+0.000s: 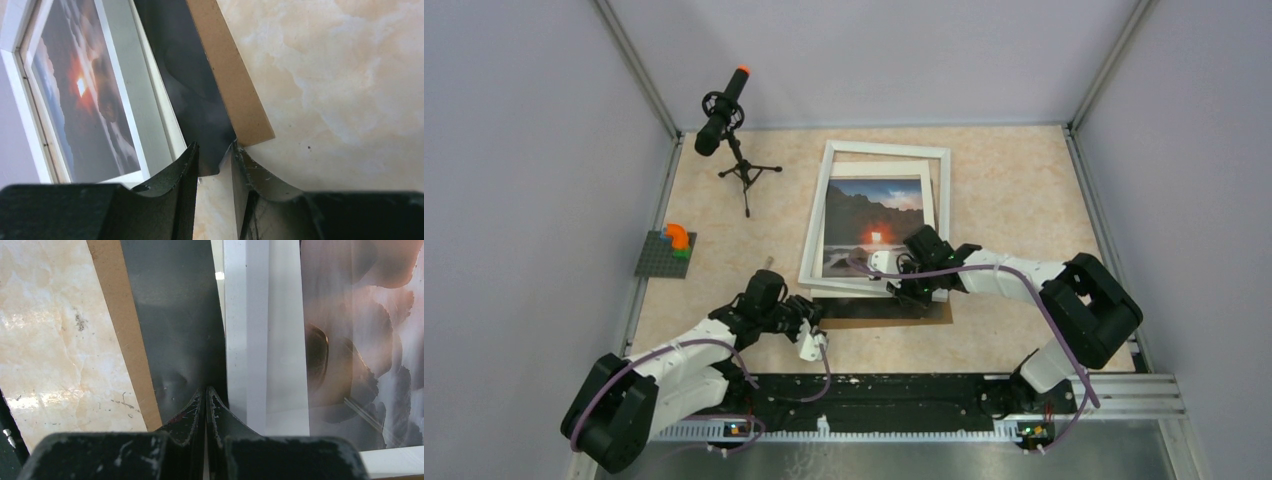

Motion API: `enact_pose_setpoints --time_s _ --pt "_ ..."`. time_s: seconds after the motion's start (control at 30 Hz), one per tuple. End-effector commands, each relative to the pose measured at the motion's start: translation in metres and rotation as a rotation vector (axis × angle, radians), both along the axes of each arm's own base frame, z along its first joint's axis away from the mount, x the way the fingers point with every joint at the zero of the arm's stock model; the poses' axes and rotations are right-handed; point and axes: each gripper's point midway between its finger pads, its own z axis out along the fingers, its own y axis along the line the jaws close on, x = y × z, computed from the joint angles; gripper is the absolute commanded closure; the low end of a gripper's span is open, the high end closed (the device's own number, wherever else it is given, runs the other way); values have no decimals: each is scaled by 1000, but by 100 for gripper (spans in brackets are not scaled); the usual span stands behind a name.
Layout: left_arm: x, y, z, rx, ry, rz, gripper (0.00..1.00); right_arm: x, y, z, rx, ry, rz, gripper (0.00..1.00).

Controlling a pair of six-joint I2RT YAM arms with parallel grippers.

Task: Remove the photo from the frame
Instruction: Pick up the photo from the photo frame.

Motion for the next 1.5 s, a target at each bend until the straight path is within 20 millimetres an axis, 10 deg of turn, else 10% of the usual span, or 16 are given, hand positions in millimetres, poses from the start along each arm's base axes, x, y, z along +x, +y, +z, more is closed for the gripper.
enact_pose_setpoints --time_s 0.0,0.27,0.53,1.1,1.47 --pt "0 18 -12 95 -6 38 64 -25 -45 -43 -210 66 4 100" --pt "10 8 -4 53 -6 54 65 -26 -45 -44 -212 72 16 100" --pt "15 -15 25 -51 8 5 88 -26 -43 -43 -206 72 20 100" --pt "8 -40 6 -45 -2 -15 65 -28 -40 -42 -192 83 28 100" --pt "14 -54 -4 -2 21 64 71 -30 -37 -39 -171 90 32 100"
